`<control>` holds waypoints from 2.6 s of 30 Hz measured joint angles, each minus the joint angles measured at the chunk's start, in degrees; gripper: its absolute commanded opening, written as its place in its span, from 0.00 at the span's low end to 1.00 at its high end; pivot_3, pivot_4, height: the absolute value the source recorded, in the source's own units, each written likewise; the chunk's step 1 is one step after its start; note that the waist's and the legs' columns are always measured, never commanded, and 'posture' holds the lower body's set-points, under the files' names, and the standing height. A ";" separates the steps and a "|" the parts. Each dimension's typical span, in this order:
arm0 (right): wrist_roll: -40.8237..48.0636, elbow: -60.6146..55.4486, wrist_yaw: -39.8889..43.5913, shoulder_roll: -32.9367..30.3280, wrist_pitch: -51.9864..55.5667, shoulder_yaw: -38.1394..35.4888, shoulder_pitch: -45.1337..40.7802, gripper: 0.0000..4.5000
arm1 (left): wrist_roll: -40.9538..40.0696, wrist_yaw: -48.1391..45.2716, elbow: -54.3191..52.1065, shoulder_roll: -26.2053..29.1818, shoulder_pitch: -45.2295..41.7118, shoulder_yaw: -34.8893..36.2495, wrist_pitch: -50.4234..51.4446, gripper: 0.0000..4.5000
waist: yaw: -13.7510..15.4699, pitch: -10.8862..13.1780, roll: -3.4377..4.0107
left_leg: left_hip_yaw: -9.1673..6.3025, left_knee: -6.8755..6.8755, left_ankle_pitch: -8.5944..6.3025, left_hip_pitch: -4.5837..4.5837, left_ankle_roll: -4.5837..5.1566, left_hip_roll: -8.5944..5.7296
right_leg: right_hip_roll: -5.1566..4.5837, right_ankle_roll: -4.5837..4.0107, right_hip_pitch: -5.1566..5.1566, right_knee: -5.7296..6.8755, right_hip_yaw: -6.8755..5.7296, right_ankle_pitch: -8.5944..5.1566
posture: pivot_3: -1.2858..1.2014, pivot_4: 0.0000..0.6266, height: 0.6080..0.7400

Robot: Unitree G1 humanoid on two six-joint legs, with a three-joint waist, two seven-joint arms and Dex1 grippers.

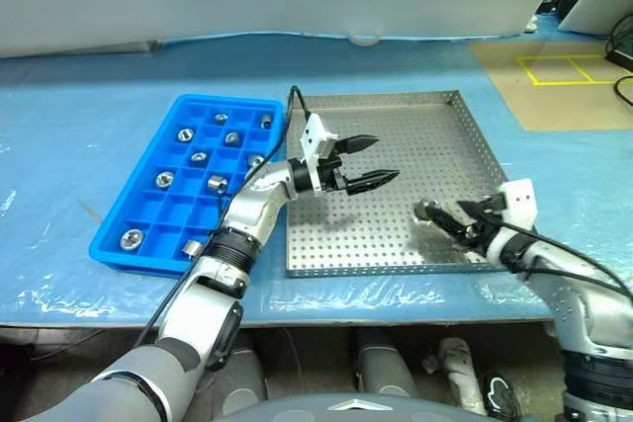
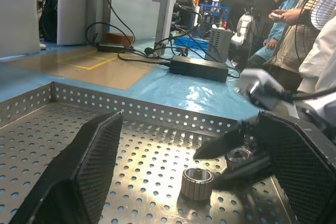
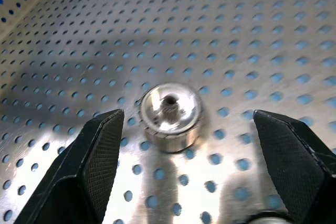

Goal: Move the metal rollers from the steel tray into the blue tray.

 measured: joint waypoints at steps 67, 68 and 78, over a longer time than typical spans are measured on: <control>-17.92 72.62 26.64 33.82 -36.87 30.76 -58.05 0.37 | -1.82 44.12 -65.72 13.70 53.14 23.51 11.58 0.97 | 26.79 -0.09 -0.21 | -1.66 -1.30 0.41 -1.03 -0.79 0.30 | 0.14 -0.79 -0.61 0.24 -1.57 -0.33 | 0.83 0.24 1.00; -17.97 72.74 26.67 33.81 -36.98 30.34 -58.20 0.37 | -1.71 44.10 -65.71 13.73 53.05 23.31 11.59 0.97 | 27.45 -0.07 -0.18 | -1.66 -1.30 0.41 -1.00 -0.80 0.30 | 0.14 -0.76 -0.62 0.27 -1.54 -0.35 | 0.83 0.24 1.00; -18.01 74.42 24.56 30.65 -36.97 25.47 -59.49 0.37 | -1.24 42.39 -62.51 14.51 47.90 19.49 11.60 0.97 | 29.90 0.08 0.07 | -1.74 -1.12 0.54 -0.95 -1.01 0.27 | 0.14 -0.82 -0.73 0.85 -1.51 -0.31 | 0.79 0.24 1.00</control>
